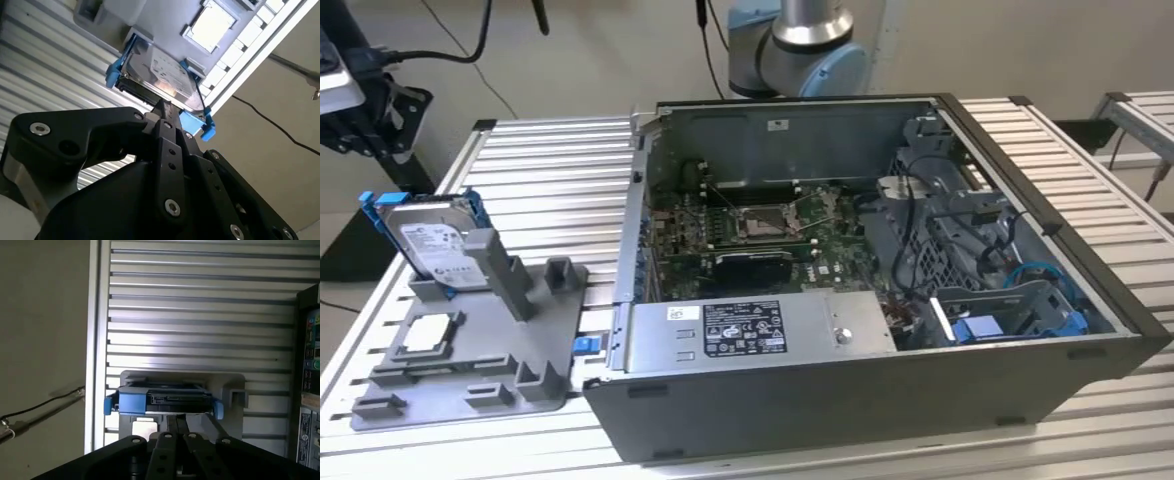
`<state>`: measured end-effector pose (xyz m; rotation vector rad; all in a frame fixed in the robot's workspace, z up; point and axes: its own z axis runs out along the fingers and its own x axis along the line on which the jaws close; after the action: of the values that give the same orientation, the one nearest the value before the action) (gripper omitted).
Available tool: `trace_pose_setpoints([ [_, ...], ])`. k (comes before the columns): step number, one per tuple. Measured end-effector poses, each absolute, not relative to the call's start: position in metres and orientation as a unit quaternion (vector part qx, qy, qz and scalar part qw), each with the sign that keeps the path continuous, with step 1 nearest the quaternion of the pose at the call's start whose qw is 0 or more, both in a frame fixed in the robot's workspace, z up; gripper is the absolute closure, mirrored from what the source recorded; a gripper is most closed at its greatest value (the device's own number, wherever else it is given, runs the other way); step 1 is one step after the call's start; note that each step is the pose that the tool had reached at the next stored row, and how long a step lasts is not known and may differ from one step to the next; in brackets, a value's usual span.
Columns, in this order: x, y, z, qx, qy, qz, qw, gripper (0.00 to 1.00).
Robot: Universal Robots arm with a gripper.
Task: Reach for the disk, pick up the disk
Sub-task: 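Reach for the disk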
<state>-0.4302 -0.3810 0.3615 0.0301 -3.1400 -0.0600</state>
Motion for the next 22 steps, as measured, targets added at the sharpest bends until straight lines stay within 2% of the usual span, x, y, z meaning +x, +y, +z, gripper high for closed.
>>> trace_pose_setpoints([
  [10, -0.456, -0.373, 0.361, 0.01, -1.0, -0.019, 0.0, 1.0],
  [22, -0.457, -0.373, 0.361, 0.015, -1.0, -0.019, 0.001, 1.0],
])
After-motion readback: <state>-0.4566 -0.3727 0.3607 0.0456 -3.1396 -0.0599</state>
